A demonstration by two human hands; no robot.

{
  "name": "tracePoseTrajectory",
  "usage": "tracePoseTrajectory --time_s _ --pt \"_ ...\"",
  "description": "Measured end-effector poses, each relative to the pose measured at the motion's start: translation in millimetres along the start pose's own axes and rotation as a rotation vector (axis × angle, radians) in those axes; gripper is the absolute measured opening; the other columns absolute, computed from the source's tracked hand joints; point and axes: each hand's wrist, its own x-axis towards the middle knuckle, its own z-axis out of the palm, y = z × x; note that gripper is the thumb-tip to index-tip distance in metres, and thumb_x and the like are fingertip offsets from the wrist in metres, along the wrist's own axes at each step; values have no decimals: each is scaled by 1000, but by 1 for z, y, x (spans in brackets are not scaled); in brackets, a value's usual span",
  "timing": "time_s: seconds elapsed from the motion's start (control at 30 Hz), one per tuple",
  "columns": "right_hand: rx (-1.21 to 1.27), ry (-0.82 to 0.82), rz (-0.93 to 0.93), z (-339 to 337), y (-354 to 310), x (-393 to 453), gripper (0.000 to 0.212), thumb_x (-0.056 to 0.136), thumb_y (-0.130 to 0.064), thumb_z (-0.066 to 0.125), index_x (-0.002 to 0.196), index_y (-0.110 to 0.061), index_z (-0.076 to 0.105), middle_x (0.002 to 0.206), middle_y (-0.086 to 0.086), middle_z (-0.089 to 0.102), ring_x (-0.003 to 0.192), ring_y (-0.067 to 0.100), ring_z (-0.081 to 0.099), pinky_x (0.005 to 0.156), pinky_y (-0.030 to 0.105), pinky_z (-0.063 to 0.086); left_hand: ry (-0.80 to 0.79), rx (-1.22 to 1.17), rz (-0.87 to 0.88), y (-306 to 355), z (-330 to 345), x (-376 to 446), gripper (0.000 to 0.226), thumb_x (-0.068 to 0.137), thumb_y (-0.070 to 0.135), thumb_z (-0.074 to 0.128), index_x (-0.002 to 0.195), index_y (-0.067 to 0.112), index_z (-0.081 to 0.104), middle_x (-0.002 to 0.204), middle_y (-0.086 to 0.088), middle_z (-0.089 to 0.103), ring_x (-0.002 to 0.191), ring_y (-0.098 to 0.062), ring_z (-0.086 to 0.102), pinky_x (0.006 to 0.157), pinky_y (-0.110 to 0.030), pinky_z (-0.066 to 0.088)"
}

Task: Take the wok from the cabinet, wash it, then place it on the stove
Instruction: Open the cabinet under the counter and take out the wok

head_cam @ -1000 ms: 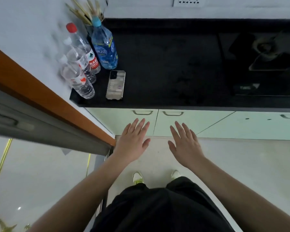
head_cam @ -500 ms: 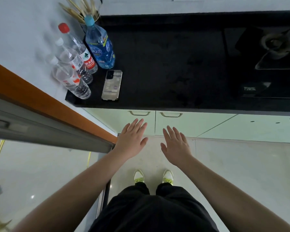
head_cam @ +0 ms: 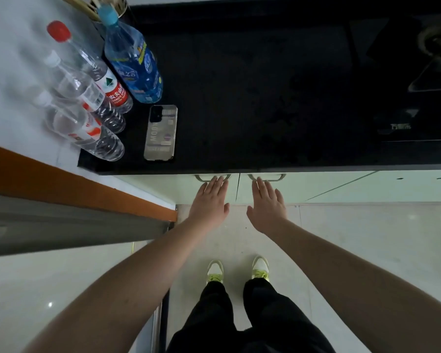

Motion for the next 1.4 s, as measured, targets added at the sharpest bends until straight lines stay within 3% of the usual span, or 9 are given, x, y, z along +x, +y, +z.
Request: tracePoseTrajectory --time_s 0.2,0.43,0.6,0.9,1.1,1.2,1.3,1.4 --pt "24 -38 35 -2 -7 24 75 98 -37 39 153 -5 -1 163 10 0 150 24 -3 120 40 2 12 -33 -14 -12 9 11 72 100 39 36 156 11 1 163 -7 11 150 -22 9 120 -41 8" --pt "163 -52 188 -6 -13 34 85 90 -41 53 153 -10 6 158 7 13 149 21 8 120 43 -2 4 -182 -66 -8 5 11 61 97 40 41 150 15 28 151 -3 34 142 -22 29 117 -41 23" --pt "96 -55 198 -11 -8 36 75 91 -50 50 149 -13 21 153 7 26 142 22 26 117 44 14 21 -152 -51 -6 22 -13 55 98 42 41 146 16 35 147 -4 40 137 -24 35 115 -39 27" --pt "52 41 241 23 -10 -29 81 91 -71 20 145 -12 35 145 7 39 136 25 35 116 45 23 -21 -290 -71 -6 33 -61 63 99 58 22 141 17 45 145 -5 43 136 -23 38 106 -43 37" --pt "287 94 369 59 -2 -88 86 88 -74 18 142 -11 37 139 5 43 129 24 43 106 42 37 -12 -343 -140 -7 43 -96 69 98 62 15 126 19 61 136 -6 54 127 -24 46 98 -40 41" --pt "352 102 426 76 12 -121 84 88 -73 19 140 -8 36 143 6 38 132 24 40 109 42 32 -39 -334 -164 -8 53 -116 67 100 58 15 127 17 60 133 -11 55 125 -26 44 96 -37 38" --pt "392 128 481 90 26 -150 77 91 -69 19 137 -10 39 140 5 41 132 24 40 111 41 28 -65 -565 -253 -7 58 -134 62 97 58 32 132 11 54 140 -14 46 130 -30 38 107 -42 35" --pt "491 110 571 96 35 -165 74 94 -64 19 140 -10 40 145 5 40 133 26 41 113 41 26 -47 -481 -278 -3 55 -140 74 98 61 28 133 1 54 138 -17 48 130 -29 38 105 -40 37"
